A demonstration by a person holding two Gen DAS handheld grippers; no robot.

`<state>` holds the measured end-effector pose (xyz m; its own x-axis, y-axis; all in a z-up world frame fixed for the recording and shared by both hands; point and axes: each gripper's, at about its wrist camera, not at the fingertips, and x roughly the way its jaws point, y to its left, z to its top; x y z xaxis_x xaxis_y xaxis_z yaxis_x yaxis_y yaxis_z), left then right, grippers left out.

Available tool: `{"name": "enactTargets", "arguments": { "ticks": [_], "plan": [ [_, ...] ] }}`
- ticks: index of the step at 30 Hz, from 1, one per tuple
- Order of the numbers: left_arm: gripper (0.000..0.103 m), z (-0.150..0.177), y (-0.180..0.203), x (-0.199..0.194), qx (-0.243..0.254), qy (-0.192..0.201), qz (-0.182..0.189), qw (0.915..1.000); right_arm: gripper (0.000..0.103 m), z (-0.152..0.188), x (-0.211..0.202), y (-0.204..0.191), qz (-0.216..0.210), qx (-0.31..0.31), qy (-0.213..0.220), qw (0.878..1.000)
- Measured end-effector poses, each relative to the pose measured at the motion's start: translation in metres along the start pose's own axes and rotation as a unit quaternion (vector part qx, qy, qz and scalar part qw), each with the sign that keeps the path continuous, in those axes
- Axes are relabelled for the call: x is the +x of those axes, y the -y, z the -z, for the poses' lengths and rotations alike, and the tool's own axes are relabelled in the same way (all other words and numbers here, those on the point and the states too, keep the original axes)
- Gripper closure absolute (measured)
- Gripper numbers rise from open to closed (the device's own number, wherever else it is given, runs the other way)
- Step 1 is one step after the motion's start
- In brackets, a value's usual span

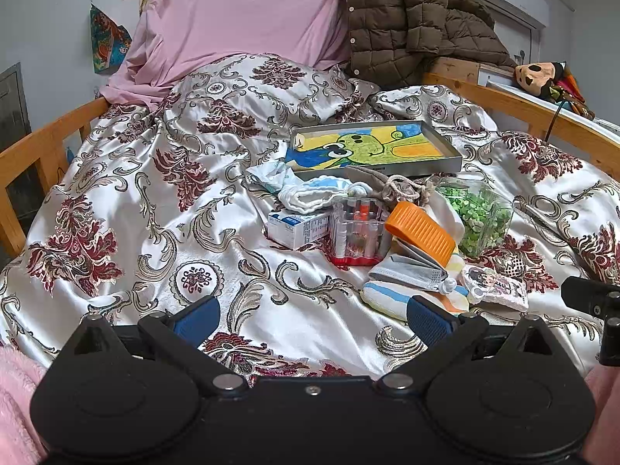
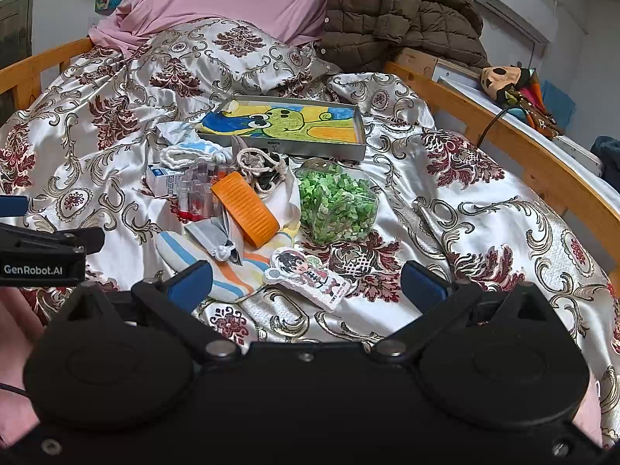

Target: Organize soft objects

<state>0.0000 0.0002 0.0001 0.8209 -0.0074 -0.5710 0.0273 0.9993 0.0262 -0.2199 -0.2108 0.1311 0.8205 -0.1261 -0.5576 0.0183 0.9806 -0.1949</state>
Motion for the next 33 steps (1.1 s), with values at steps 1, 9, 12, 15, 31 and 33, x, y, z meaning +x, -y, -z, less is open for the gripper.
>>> {"name": "enactTargets", "arguments": {
  "ticks": [1, 9, 12, 15, 31, 33],
  "plan": [
    [0.001, 0.0, 0.0, 0.0, 0.0, 0.0, 0.0, 1.0, 0.001, 0.0, 0.0, 0.0, 0.0, 0.0, 0.0, 1.0],
    [0.001, 0.0, 0.0, 0.0, 0.0, 0.0, 0.0, 1.0, 0.001, 0.0, 0.0, 0.0, 0.0, 0.0, 0.0, 1.0],
    [0.001, 0.0, 0.0, 0.0, 0.0, 0.0, 0.0, 1.0, 0.001, 0.0, 0.0, -0.001, 0.0, 0.0, 0.0, 1.0],
    [0.001, 0.0, 0.0, 0.0, 0.0, 0.0, 0.0, 1.0, 0.001, 0.0, 0.0, -0.001, 0.0, -0.001, 0.001, 1.0],
    [0.001, -0.028, 0.004, 0.039, 0.028, -0.049, 0.048, 0.9972, 0.001, -0.028, 0.035, 0.021, -0.047, 0.007, -0.032, 0.998],
    [0.001, -0.031, 0.005, 0.052, 0.035, -0.069, 0.061, 0.9951, 0.001, -0.036, 0.045, 0.024, -0.051, 0.002, -0.036, 0.998]
  ]
}}
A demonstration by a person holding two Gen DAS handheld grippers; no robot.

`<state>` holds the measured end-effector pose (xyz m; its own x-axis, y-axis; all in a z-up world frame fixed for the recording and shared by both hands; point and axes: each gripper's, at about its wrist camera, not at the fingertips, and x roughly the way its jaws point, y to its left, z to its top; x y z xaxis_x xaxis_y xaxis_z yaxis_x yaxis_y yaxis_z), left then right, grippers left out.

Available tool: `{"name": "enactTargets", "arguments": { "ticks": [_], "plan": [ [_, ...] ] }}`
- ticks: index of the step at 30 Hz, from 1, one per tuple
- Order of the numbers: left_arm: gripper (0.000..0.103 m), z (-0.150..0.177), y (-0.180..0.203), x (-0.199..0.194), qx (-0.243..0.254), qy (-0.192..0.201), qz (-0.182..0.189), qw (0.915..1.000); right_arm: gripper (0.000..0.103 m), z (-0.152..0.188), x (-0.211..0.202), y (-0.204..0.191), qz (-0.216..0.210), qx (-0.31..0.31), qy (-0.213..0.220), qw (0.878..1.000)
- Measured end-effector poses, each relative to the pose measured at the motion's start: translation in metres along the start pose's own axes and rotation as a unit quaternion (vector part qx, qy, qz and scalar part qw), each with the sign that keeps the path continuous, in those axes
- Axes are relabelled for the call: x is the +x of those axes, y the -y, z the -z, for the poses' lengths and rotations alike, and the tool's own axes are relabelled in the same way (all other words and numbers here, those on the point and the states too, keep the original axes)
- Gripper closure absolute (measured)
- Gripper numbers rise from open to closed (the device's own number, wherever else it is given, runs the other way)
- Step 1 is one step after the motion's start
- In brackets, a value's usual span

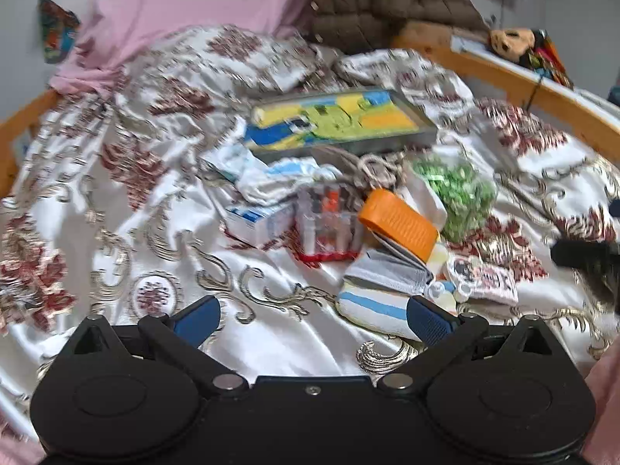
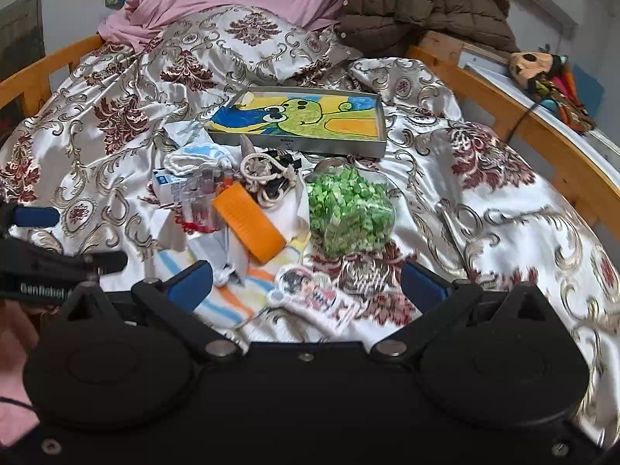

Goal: Organize soft objects
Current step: 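Grasp the striped cloth with the right tool while the left tool grasps its other end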

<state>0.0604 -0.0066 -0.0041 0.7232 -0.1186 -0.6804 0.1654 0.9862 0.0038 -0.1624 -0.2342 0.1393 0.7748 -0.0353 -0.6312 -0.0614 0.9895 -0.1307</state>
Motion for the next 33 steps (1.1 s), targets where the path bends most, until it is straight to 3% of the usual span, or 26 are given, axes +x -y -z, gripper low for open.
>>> {"name": "enactTargets", "arguments": {
  "ticks": [6, 13, 16, 20, 28, 32, 33],
  "plan": [
    [0.009, -0.007, -0.004, 0.04, 0.004, -0.045, 0.053, 0.9976, 0.001, -0.032, 0.051, 0.013, -0.073, 0.009, -0.041, 0.996],
    [0.013, -0.008, -0.006, 0.064, -0.006, -0.071, 0.082, 0.9941, 0.001, -0.047, 0.118, 0.019, -0.18, 0.067, -0.107, 0.975],
    [0.016, -0.01, -0.004, 0.072, -0.002, -0.077, 0.091, 0.9929, 0.001, -0.045, 0.141, 0.014, -0.207, 0.067, -0.135, 0.967],
    [0.025, -0.01, -0.006, 0.085, -0.012, -0.098, 0.108, 0.9892, 0.008, -0.04, 0.176, 0.006, -0.226, 0.065, -0.165, 0.958],
    [0.049, -0.01, -0.015, 0.106, -0.056, -0.123, 0.135, 0.9815, 0.032, -0.031, 0.227, -0.022, -0.211, 0.071, -0.206, 0.953],
    [0.058, -0.009, -0.016, 0.112, -0.068, -0.131, 0.144, 0.9785, 0.036, -0.026, 0.242, -0.025, -0.21, 0.085, -0.223, 0.948],
    [0.062, -0.009, -0.017, 0.112, -0.071, -0.131, 0.144, 0.9783, 0.04, -0.024, 0.247, -0.027, -0.21, 0.089, -0.228, 0.947]
  ]
}}
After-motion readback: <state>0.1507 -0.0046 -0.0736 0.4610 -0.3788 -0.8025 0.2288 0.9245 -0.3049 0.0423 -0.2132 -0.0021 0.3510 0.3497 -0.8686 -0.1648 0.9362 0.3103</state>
